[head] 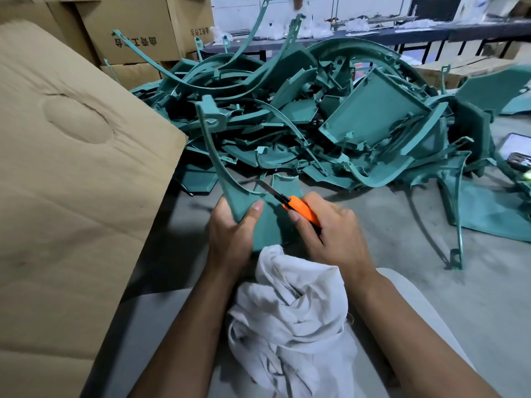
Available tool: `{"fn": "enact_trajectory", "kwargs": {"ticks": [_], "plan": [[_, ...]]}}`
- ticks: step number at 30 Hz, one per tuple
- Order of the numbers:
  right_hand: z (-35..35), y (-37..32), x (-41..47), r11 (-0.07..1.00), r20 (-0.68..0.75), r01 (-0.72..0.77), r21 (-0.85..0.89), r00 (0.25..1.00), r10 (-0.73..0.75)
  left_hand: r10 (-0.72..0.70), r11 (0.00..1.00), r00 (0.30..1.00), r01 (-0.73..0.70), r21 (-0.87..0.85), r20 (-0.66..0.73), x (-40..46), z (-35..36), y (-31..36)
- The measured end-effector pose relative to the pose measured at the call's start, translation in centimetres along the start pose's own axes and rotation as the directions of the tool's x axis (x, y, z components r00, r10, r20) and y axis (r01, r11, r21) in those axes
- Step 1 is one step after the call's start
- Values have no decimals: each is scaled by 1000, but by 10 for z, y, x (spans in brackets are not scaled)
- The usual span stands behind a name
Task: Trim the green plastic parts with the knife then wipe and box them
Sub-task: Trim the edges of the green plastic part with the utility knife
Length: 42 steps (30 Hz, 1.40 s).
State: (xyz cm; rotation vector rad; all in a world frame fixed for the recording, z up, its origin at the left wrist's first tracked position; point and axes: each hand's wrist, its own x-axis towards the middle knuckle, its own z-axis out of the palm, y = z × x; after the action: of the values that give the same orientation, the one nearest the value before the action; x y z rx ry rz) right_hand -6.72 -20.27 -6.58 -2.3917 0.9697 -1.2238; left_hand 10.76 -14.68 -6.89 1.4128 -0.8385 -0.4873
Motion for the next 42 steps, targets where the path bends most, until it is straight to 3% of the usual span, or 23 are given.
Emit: {"fn": "enact_trajectory", "kwargs": {"ticks": [8,11,19,24,27,30,34,42], "plan": [[-4,2,3,984,-140,-161,-76,979,149,55,995,997,-59,85,52,-3,-1,10],[-3,-4,1,987,-154,-154,-48,977,145,58,996,998,-60,62,26,-6,2,11],[3,-12,-5,972,6,-117,203,993,119,-108,977,994,106,-185,-1,0,2,8],[5,-13,-5,965,96,-55,257,995,31,-28,997,994,21,-69,-103,1,2,9],[8,-16,-5,976,82,7,217,996,-26,-114,970,990,92,-224,-86,-5,12,13],[9,-14,-4,987,38,-8,159,999,2,-192,903,979,201,-380,64,-9,19,15],[9,-9,-4,993,-19,-16,119,1000,19,-127,948,977,170,-269,171,-11,19,12],[8,-10,-3,988,19,26,154,999,-29,-93,981,987,114,-160,134,-10,19,13]]}}
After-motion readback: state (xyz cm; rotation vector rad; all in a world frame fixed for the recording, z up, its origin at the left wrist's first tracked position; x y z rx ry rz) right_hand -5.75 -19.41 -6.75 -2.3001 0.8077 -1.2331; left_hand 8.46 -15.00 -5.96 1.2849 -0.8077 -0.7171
